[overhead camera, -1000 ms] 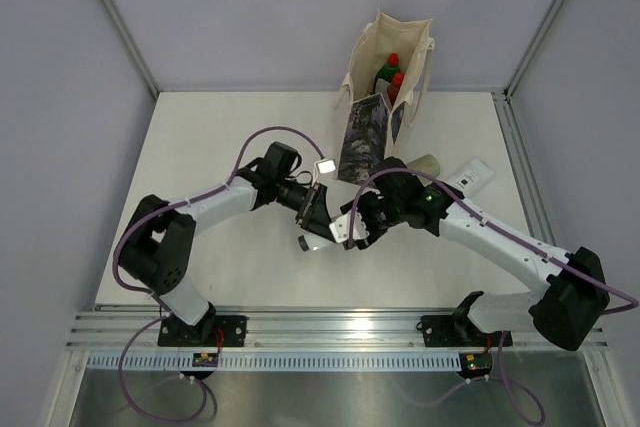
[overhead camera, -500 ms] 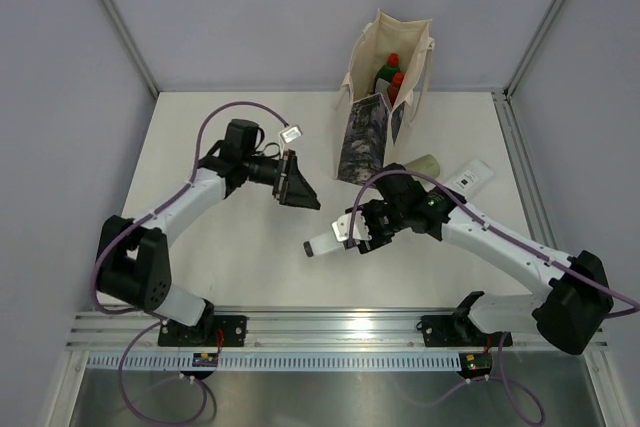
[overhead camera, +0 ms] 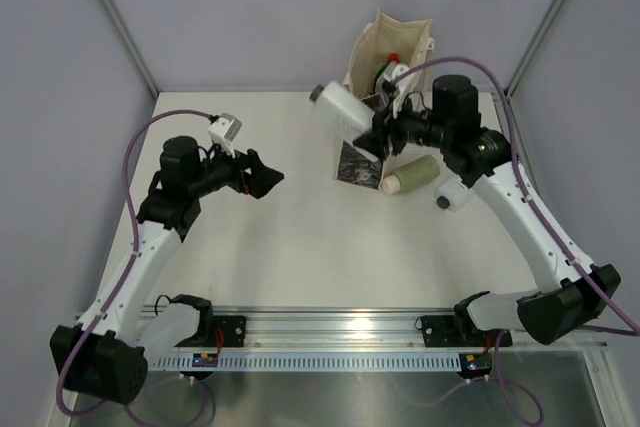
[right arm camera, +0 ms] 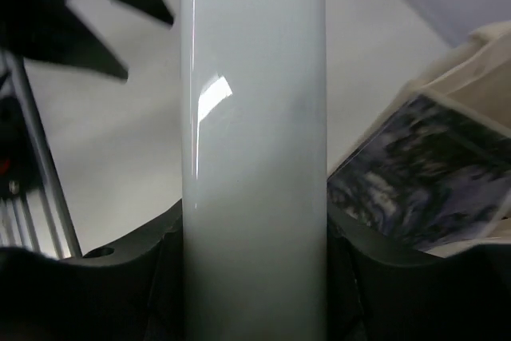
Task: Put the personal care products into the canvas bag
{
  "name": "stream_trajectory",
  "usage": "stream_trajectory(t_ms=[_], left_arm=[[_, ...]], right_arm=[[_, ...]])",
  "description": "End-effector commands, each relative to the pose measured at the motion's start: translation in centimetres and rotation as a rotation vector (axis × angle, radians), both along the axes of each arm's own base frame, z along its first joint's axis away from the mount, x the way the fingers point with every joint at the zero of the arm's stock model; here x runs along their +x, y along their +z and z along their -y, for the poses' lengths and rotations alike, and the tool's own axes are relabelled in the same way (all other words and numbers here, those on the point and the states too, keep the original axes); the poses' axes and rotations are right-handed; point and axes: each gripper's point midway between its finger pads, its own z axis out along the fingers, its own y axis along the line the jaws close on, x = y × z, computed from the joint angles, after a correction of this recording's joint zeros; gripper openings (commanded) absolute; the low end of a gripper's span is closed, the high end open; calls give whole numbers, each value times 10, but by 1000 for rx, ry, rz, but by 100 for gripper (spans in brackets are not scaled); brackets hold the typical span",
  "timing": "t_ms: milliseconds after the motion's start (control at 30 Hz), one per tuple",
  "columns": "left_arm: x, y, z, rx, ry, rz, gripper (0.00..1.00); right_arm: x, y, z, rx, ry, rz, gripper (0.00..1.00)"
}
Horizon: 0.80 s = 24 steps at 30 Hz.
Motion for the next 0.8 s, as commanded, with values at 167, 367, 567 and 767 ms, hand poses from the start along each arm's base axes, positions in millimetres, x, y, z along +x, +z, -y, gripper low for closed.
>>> stream_trajectory(t_ms=[167,367,567,767], left_arm=[[-4,0,-39,-41,299,88,99],[-24,-5,-49,-55,343,97,99],[-41,-9,-63,-47,395,119,99],[-48,-16,-64,-71,411,106,99]], right_arm=[[126,169,46,598,-734,-36,0],[209,155,77,685,-947,-113,0],[237,111,80,641,-1001,-164,12],[246,83,58,560,-882,-174,25]])
